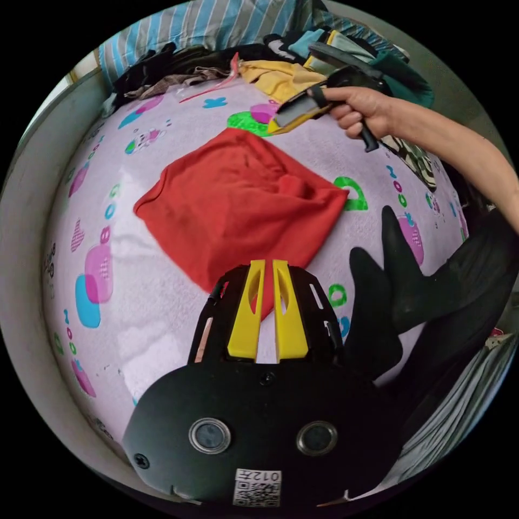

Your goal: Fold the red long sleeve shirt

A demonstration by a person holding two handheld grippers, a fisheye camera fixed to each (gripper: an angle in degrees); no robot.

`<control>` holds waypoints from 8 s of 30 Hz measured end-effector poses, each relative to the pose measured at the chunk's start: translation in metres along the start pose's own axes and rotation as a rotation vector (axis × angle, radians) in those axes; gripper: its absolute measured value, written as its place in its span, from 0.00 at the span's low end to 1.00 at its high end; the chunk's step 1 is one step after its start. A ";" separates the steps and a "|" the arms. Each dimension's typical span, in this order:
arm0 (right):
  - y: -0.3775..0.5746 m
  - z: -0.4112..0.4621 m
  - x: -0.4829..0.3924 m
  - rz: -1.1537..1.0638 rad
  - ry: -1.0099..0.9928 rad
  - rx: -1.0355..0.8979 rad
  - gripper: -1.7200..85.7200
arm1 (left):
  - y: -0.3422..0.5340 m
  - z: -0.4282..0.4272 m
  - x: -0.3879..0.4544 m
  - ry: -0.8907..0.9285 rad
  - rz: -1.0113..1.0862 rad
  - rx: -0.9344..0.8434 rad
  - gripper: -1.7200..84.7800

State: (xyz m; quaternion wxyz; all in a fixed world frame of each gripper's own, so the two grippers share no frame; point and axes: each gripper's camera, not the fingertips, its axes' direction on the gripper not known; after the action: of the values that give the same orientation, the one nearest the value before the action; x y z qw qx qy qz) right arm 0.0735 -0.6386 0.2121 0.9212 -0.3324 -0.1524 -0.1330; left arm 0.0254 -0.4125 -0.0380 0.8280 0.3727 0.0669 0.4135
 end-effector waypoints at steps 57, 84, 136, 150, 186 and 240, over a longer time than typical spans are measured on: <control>-0.016 0.008 0.031 -0.106 -0.115 -0.167 0.04 | -0.016 -0.036 -0.061 -0.068 -0.188 -0.057 0.02; 0.007 0.022 0.043 -0.115 0.105 -0.242 0.01 | -0.009 -0.046 -0.021 -0.098 -0.145 -0.098 0.02; 0.089 -0.041 0.012 -0.074 0.141 -0.096 0.01 | 0.039 -0.078 -0.027 -0.068 -0.122 -0.117 0.02; -0.009 0.027 -0.147 -0.422 0.260 0.052 0.04 | 0.018 -0.064 -0.041 -0.010 -0.090 -0.075 0.03; -0.028 -0.019 -0.103 -0.240 0.240 0.001 0.09 | 0.008 -0.129 -0.136 -0.016 -0.271 0.125 0.03; -0.028 -0.001 -0.027 -0.058 0.184 0.066 0.01 | -0.054 -0.075 -0.169 -0.126 -0.366 -0.015 0.02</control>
State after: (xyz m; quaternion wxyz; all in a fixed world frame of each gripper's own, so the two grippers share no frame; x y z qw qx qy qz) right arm 0.0391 -0.6558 0.2171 0.9375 -0.2838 -0.0810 -0.1844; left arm -0.0819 -0.5153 -0.1611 0.8947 0.3732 0.0785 0.2324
